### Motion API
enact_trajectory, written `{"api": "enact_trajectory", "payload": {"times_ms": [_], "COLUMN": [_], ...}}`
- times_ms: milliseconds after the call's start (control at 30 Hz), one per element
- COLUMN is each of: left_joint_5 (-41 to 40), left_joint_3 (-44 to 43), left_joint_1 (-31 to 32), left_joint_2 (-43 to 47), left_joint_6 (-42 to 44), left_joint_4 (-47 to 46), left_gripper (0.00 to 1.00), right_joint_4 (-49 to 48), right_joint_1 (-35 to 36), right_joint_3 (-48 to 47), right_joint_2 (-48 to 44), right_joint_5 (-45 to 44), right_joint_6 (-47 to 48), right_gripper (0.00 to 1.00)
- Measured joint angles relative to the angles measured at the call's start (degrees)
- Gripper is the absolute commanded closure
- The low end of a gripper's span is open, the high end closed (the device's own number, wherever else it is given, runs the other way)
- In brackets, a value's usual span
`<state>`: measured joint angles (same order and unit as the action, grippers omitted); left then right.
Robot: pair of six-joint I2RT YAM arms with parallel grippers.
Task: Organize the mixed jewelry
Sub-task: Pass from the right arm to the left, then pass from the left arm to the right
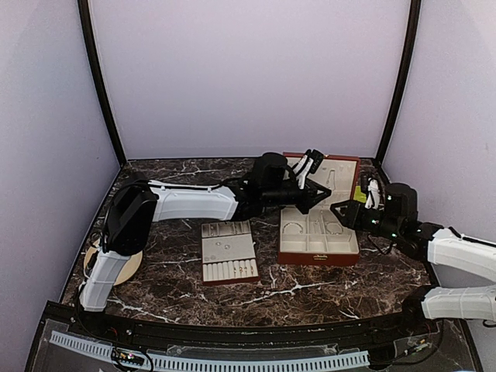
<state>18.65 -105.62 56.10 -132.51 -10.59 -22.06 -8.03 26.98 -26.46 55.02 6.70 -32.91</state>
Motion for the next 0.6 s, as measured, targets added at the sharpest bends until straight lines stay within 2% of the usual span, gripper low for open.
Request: {"api": "enact_trajectory", "payload": {"times_ms": [233,600], "left_joint_5": [0.57,0.85], "left_joint_3": [-0.66,-1.29], "left_joint_1": [0.0,0.0], "left_joint_2": [0.0,0.0], "left_joint_6": [-0.63,-0.85], "left_joint_4": [1.16,1.68], "left_gripper": [1.0,1.0], "right_joint_4": [-8.66,-12.63], "right_joint_1": [0.52,2.23], "right_joint_3": [2.1,0.85], "right_joint_2": [1.73,9.03], "right_joint_5": [2.6,2.84], "right_joint_6": [4.28,9.9], "right_gripper": [0.61,0.68]}}
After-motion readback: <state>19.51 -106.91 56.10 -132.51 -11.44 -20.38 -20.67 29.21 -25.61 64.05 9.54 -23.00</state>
